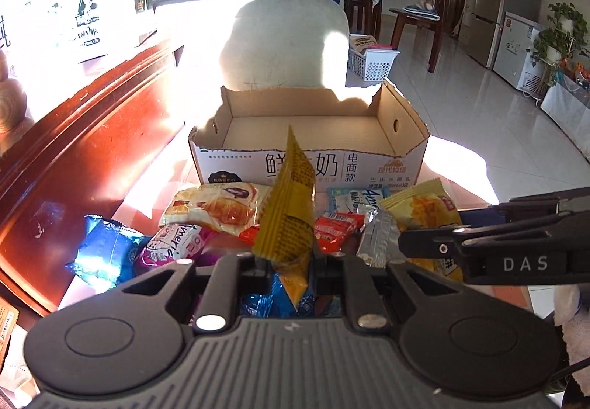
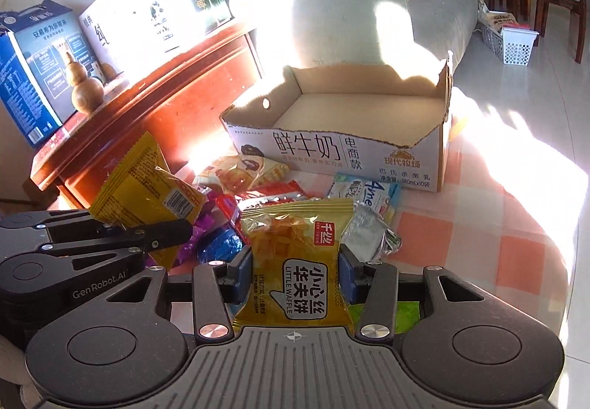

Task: Organize snacks
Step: 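Lift both yellow waffle packets and carry them over the cardboard box, then open both grippers to drop the waffle packets into the box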

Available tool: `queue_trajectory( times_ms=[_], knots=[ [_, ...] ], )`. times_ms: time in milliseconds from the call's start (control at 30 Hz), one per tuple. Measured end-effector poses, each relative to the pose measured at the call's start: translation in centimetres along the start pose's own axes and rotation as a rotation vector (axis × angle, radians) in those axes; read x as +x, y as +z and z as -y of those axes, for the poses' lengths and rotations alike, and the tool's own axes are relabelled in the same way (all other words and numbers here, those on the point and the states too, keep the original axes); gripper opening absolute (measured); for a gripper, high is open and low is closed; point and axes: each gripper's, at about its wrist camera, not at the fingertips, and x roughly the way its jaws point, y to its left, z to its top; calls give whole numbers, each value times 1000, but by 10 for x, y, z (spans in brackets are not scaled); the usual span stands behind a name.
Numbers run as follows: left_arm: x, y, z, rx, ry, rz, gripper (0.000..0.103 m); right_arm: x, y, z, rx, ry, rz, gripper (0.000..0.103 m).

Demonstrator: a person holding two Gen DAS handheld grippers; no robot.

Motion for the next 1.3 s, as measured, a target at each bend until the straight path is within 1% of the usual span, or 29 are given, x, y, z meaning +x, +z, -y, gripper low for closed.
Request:
queue_trajectory(
  times_ms=[133,300,400,700,767,900,1000,1100,1133,1167,1200,1233,1300],
  knots=[
    [11,21,-2,3,6,23,15,2,22,4,-28,-6,54,45],
    [23,41,-5,-12,0,42,15,9,41,10,-29,-18,94,45],
    [36,56,-7,-13,11,54,15,12,53,14,-12,-17,119,45],
    [88,96,-20,-74,6,56,15,29,89,28,20,-42,189,45],
    [99,102,-20,-78,7,52,15,35,96,30,21,-54,196,45],
    [120,112,-21,-87,-26,53,15,54,107,39,42,-81,186,45],
    [136,118,-19,-90,-31,47,16,65,112,46,61,-108,187,46],
    [149,121,-17,-94,-49,50,17,73,116,56,117,-125,192,47],
    [154,121,-16,-101,-52,57,24,75,116,59,138,-127,192,47],
    [157,121,-15,-101,-51,56,34,77,116,64,158,-137,195,48],
    [159,120,-15,-99,-47,54,55,78,116,66,169,-151,191,51],
    [158,118,-14,-98,-41,60,70,79,116,69,181,-167,184,57],
    [154,117,-15,-106,-35,52,79,76,115,76,216,-177,186,74]
  ],
)
